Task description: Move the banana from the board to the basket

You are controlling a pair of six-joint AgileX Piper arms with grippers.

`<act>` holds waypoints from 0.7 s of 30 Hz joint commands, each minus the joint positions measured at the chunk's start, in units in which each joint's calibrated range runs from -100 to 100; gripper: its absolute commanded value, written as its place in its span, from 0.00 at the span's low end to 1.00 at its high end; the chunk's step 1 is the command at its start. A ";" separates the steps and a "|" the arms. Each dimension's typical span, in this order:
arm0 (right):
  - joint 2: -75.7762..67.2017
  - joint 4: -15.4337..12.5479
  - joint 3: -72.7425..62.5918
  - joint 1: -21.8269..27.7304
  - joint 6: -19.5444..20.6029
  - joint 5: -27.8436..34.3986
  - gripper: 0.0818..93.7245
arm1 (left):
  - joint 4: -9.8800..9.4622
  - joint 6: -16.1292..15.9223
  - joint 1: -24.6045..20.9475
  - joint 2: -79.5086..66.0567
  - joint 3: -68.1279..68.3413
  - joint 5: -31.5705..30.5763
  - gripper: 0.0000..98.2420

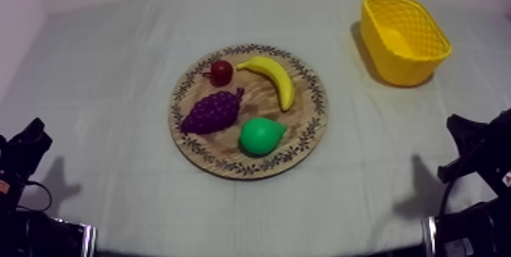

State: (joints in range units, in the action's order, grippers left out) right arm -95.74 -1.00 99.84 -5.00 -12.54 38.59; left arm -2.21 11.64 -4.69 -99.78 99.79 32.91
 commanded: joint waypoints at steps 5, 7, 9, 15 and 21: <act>0.87 -0.61 -0.02 0.03 -0.95 -0.50 0.01 | 0.03 0.00 0.02 -0.05 -0.01 0.00 0.00; 2.34 -0.83 -0.71 -0.34 -1.42 -1.25 0.01 | 0.03 0.00 0.02 -0.05 -0.01 0.00 0.00; 4.70 -0.72 -2.56 -1.04 -1.48 -1.73 0.01 | 0.03 -0.01 0.02 -0.05 -0.01 0.00 0.00; 15.31 2.05 -13.43 -4.44 1.66 -1.73 0.01 | 0.03 0.01 0.02 -0.05 -0.01 0.00 0.00; 26.86 4.75 -26.02 -7.38 4.61 -0.66 0.01 | 0.03 0.00 0.02 -0.05 -0.01 0.00 0.00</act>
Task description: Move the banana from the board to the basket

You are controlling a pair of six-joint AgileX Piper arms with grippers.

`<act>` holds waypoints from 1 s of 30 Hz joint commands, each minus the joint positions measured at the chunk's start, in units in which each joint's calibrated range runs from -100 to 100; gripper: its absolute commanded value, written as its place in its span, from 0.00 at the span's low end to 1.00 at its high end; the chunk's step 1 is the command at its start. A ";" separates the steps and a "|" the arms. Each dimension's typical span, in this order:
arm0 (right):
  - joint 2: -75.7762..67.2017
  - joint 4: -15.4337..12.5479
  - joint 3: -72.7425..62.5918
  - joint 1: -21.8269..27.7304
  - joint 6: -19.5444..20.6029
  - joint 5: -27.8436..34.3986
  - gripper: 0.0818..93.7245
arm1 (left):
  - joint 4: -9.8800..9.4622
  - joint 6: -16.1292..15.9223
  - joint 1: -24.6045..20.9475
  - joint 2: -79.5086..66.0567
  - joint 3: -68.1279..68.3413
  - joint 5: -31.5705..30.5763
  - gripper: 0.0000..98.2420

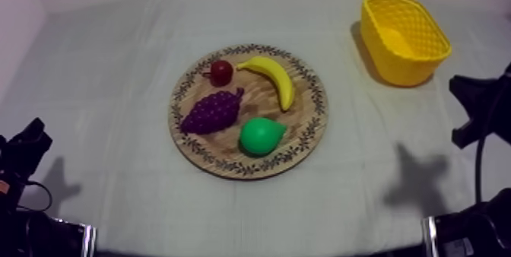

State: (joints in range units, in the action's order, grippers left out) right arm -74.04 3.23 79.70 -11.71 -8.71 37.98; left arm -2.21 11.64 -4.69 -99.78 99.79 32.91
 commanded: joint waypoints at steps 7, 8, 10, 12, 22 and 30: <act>17.51 4.63 -18.96 -4.85 4.49 3.19 0.01 | 0.03 0.01 0.02 -0.05 -0.01 0.00 0.00; 19.21 5.24 -20.89 -5.65 5.03 4.34 0.01 | 0.03 0.01 0.02 -0.05 -0.01 0.00 0.00; 22.44 6.54 -24.68 -7.43 6.23 6.84 0.01 | 0.03 0.01 0.02 -0.05 -0.01 0.00 0.00; 25.37 7.74 -28.14 -9.20 7.44 9.39 0.01 | 0.03 0.01 0.02 -0.05 -0.01 0.00 0.00; 38.52 10.14 -42.62 -14.93 10.68 19.51 0.01 | 0.03 0.00 0.02 -0.05 -0.01 0.00 0.00; 48.85 12.13 -50.94 -16.74 14.31 22.03 0.02 | 0.03 -0.02 0.02 -0.05 -0.01 0.00 0.00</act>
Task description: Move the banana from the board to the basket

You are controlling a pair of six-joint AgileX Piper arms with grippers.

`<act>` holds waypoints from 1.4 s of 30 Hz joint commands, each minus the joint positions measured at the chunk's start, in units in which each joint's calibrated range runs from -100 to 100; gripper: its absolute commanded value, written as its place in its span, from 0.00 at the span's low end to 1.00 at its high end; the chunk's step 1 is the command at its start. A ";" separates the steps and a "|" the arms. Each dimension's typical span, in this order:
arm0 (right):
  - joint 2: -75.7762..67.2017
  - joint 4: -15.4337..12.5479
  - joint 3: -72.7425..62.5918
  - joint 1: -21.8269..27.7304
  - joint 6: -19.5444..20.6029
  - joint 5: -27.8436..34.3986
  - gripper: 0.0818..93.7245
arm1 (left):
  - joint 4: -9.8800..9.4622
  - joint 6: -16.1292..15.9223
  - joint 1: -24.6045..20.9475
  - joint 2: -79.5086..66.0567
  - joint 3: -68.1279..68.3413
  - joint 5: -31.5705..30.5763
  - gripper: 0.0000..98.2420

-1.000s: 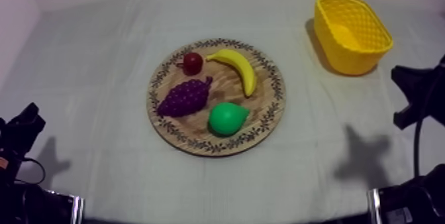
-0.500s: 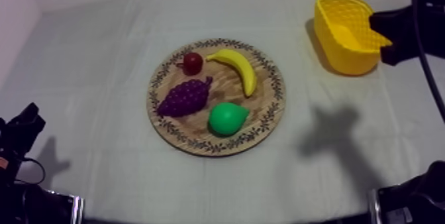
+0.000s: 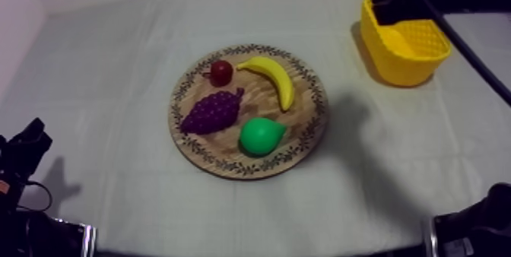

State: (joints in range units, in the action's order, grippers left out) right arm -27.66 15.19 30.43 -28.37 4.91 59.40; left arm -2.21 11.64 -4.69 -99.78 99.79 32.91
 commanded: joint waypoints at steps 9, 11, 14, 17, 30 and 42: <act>13.27 0.45 -12.90 -1.78 0.85 7.53 0.05 | 0.03 0.01 0.02 -0.05 -0.01 0.00 0.00; 15.16 0.36 -15.42 -1.95 0.61 8.83 0.05 | 0.03 0.01 0.02 -0.05 -0.01 0.00 0.00; 17.66 -0.03 -18.83 -1.92 0.20 10.59 0.06 | 0.03 0.01 0.02 -0.05 -0.01 0.00 0.00; 19.79 -0.50 -21.45 -1.74 -0.01 12.00 0.08 | 0.03 -0.01 0.02 -0.05 -0.01 0.00 0.00; 25.23 -2.53 -24.29 -1.72 1.37 12.72 0.63 | 0.03 0.01 0.02 -0.05 -0.01 0.00 0.00; 27.82 -2.62 -22.63 -1.88 1.63 9.85 0.66 | 0.03 -0.01 0.02 -0.05 -0.01 0.00 0.00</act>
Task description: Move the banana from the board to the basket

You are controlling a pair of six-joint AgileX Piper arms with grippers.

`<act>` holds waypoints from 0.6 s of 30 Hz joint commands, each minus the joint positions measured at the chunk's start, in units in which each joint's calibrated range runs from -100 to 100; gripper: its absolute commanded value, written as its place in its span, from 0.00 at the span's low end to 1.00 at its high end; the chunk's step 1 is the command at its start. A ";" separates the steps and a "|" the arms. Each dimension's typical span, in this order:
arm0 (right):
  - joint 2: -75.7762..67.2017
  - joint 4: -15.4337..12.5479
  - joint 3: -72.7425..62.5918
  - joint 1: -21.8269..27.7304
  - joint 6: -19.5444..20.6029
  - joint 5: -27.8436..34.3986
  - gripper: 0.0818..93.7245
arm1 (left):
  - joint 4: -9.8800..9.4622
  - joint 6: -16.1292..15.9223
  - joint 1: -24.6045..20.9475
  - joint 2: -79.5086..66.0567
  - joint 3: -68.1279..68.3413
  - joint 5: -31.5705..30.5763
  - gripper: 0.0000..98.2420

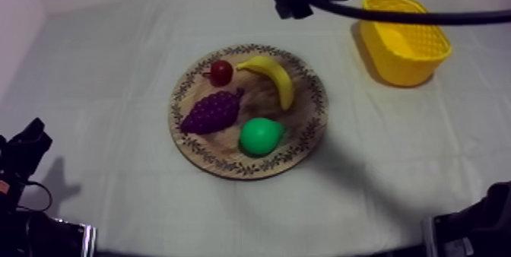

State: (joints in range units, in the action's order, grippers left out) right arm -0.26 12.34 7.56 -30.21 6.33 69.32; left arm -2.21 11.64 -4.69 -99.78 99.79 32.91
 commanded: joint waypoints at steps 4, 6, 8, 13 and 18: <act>3.46 0.33 0.57 -0.15 0.52 -1.68 0.65 | 0.03 -0.01 0.02 -0.05 -0.01 0.00 0.00; 5.52 0.02 0.48 -0.10 0.46 -2.43 0.65 | 0.03 -0.01 0.02 -0.05 -0.01 0.00 0.00; 7.85 -0.37 0.43 -0.04 0.32 -3.36 0.65 | 0.03 0.00 0.02 -0.05 -0.01 0.00 0.00; 14.87 -1.38 -0.10 0.21 -0.02 -5.82 0.64 | 0.03 -0.01 0.02 -0.05 -0.01 0.00 0.00; 23.32 -2.40 -3.32 0.85 -0.50 -7.23 0.64 | 0.03 -0.01 0.02 -0.05 -0.01 0.00 0.00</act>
State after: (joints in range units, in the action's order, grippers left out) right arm 19.06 10.11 5.18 -29.44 5.95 61.86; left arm -2.21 11.64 -4.69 -99.78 99.79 32.91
